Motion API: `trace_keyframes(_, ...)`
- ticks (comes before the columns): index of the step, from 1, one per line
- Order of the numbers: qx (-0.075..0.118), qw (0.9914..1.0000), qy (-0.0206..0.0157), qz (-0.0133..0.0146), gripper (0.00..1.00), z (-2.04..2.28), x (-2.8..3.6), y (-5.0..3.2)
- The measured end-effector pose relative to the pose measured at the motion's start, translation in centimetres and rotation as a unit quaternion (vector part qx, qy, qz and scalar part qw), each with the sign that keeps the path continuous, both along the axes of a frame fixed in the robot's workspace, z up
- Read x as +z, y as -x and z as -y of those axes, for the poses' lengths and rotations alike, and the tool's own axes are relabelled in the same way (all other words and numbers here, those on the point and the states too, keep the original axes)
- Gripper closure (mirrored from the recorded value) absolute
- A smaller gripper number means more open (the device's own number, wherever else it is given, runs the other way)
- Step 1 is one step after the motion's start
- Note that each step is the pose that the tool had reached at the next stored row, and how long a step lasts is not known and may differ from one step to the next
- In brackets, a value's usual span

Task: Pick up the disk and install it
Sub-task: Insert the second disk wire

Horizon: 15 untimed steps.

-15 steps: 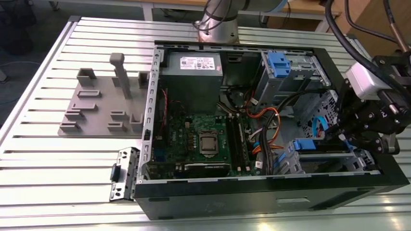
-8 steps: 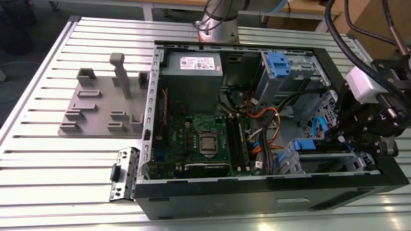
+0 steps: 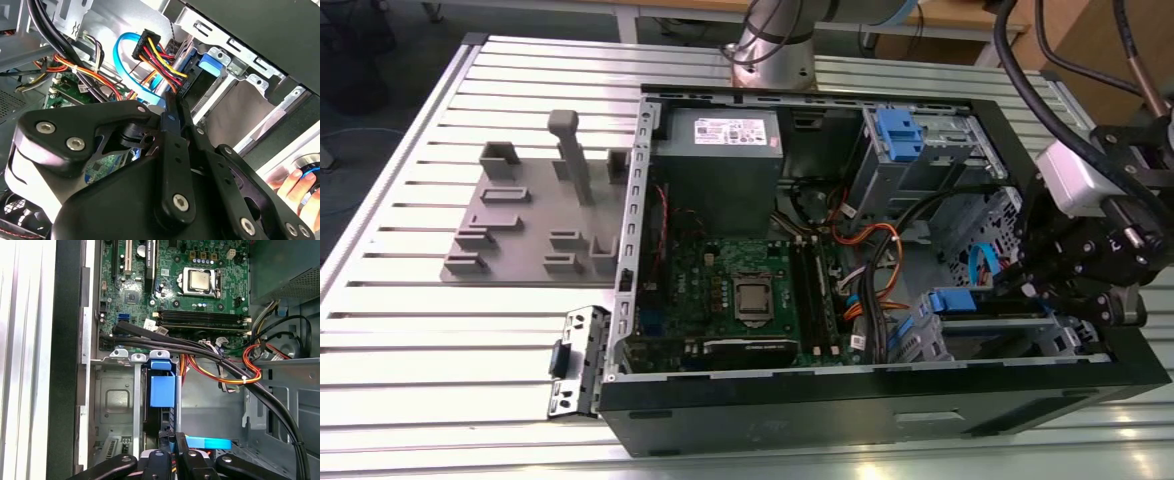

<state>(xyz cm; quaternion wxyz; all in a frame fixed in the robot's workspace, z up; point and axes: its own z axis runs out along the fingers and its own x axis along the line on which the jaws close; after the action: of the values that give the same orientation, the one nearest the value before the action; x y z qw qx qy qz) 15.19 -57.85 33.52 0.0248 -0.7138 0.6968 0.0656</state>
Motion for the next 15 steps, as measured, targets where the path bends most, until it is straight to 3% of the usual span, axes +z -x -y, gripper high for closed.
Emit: trace_keyframes(15, 0.000, 1.00000, 0.0001, 0.0000, 0.84, 0.11, -0.42, 0.00)
